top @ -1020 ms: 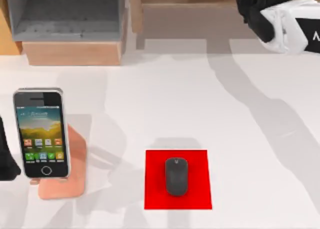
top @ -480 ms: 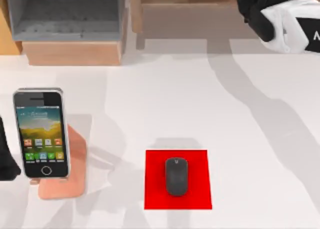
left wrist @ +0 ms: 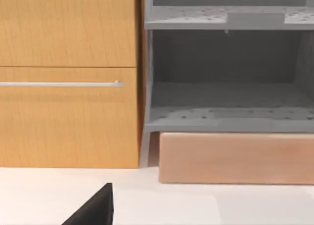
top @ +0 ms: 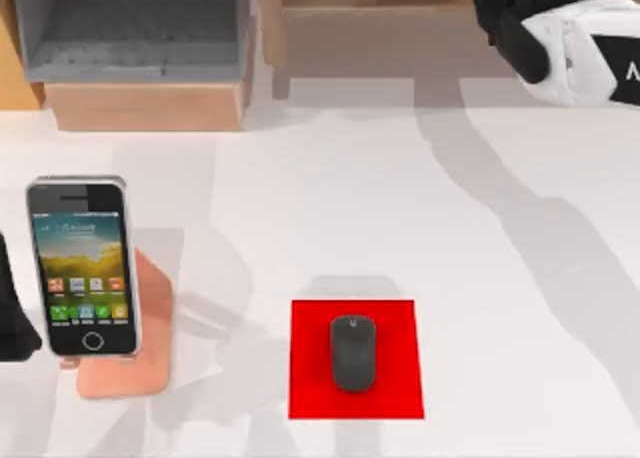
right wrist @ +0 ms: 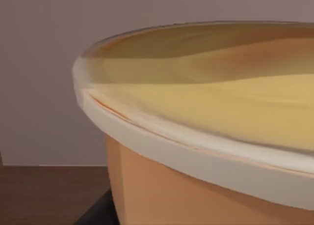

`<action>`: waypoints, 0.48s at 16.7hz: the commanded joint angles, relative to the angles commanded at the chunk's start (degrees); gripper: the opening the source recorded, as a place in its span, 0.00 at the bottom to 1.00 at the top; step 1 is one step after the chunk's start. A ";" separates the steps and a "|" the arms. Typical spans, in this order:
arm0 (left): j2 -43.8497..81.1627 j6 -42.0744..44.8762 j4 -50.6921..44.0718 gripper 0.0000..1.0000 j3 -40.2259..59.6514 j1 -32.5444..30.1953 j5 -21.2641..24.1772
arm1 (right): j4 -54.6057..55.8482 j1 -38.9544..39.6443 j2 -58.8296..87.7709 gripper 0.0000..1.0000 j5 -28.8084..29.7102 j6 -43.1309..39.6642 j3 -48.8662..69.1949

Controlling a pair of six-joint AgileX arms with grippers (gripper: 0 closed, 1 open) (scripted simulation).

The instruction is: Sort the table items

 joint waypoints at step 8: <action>0.00 0.00 0.00 1.00 0.00 0.00 0.00 | 0.00 0.00 0.00 0.83 0.00 0.00 0.00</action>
